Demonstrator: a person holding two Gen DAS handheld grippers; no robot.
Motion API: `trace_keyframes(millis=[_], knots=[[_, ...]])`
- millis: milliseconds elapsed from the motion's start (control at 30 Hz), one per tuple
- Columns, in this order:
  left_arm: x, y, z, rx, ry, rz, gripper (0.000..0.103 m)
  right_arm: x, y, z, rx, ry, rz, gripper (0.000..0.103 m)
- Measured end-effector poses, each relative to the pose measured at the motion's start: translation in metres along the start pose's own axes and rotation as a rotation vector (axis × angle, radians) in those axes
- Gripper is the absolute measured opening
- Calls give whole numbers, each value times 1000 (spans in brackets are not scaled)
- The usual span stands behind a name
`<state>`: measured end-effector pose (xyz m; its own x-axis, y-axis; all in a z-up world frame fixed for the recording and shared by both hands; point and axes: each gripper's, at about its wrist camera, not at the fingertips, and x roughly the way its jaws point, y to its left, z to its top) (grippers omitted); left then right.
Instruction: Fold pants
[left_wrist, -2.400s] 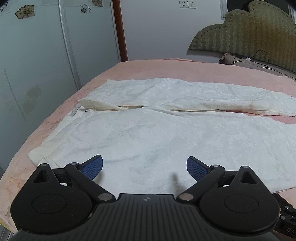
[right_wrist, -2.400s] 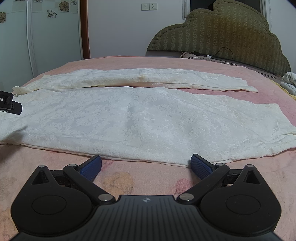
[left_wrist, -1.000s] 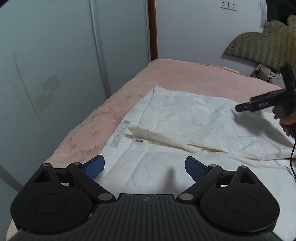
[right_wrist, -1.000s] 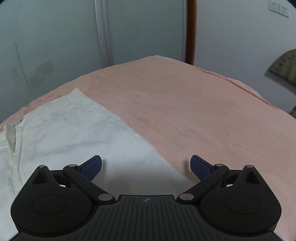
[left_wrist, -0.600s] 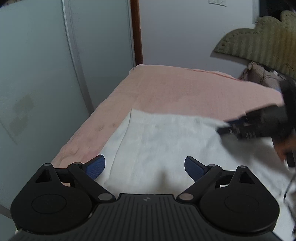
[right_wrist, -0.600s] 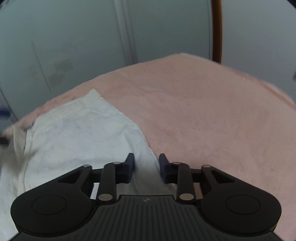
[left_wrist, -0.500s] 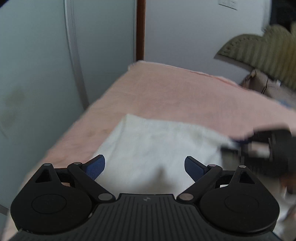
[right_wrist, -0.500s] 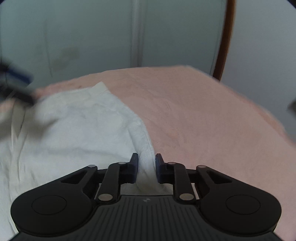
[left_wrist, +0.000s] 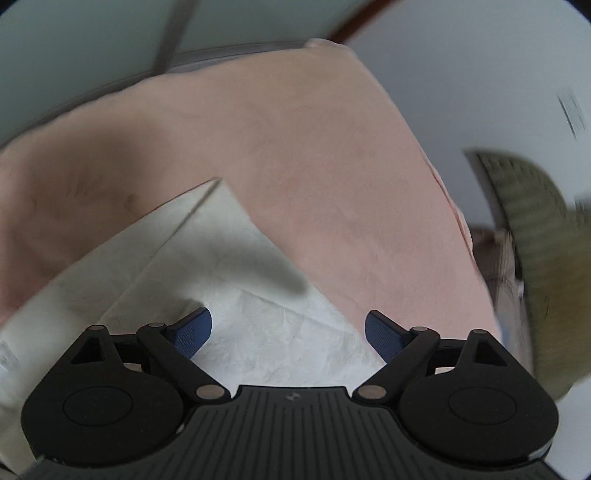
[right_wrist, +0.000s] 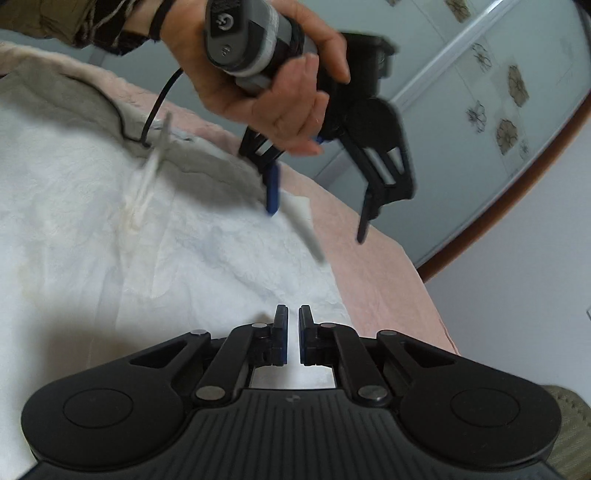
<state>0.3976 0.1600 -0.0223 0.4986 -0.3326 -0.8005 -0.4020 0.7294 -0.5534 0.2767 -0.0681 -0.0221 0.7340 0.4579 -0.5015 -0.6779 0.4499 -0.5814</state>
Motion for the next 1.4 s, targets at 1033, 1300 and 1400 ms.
trace_keyframes(millis=[1033, 1300, 1400], knots=[[-11, 5, -1, 73, 0, 56, 4, 18, 22, -13, -97, -8, -66, 16], [-139, 20, -125, 391, -324, -24, 3, -29, 25, -7, 11, -9, -52, 18], [-174, 40, -169, 433, -373, -63, 3, -52, 31, -3, 49, -15, -5, 18]])
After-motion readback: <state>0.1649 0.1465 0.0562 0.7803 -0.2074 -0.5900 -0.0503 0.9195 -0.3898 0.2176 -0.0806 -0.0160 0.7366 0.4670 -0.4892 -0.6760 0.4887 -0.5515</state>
